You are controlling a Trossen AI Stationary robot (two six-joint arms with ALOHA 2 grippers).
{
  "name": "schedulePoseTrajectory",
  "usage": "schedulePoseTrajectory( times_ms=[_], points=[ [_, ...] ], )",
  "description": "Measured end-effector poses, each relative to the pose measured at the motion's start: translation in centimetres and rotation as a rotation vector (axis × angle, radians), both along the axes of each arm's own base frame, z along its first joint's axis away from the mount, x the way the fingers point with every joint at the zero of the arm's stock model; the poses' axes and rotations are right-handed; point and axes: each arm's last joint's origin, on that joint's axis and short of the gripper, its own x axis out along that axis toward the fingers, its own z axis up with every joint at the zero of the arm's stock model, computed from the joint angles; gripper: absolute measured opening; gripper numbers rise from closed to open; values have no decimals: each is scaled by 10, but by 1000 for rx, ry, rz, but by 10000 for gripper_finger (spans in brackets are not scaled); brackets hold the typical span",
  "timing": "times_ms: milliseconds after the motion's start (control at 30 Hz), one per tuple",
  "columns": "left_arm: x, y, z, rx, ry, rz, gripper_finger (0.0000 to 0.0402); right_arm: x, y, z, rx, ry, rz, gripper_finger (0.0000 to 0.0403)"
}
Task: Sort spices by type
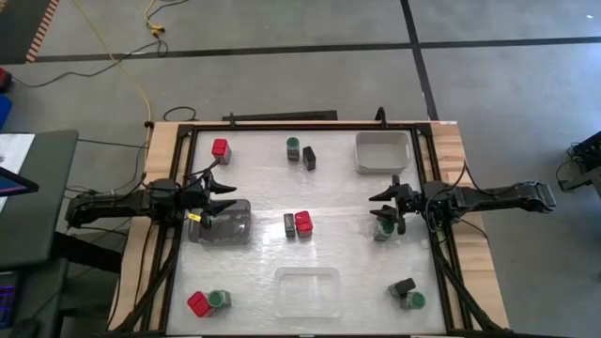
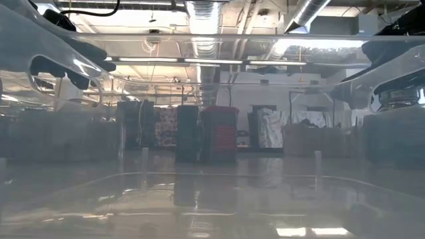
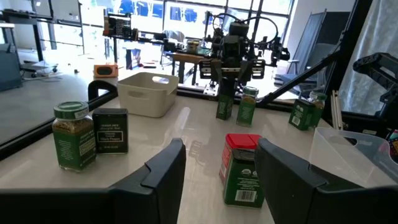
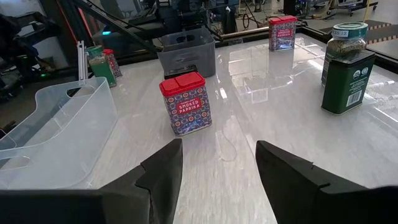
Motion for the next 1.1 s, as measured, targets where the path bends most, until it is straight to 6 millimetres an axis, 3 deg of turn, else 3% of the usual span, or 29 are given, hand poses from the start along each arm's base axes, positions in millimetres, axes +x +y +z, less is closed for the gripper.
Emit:
schedulePoseTrajectory(
  times_ms=[1100],
  points=[
    [0, 0, 0, 0, 0, 0, 183, 1, 0, 3, 1, -28, 1, 234]
  ],
)
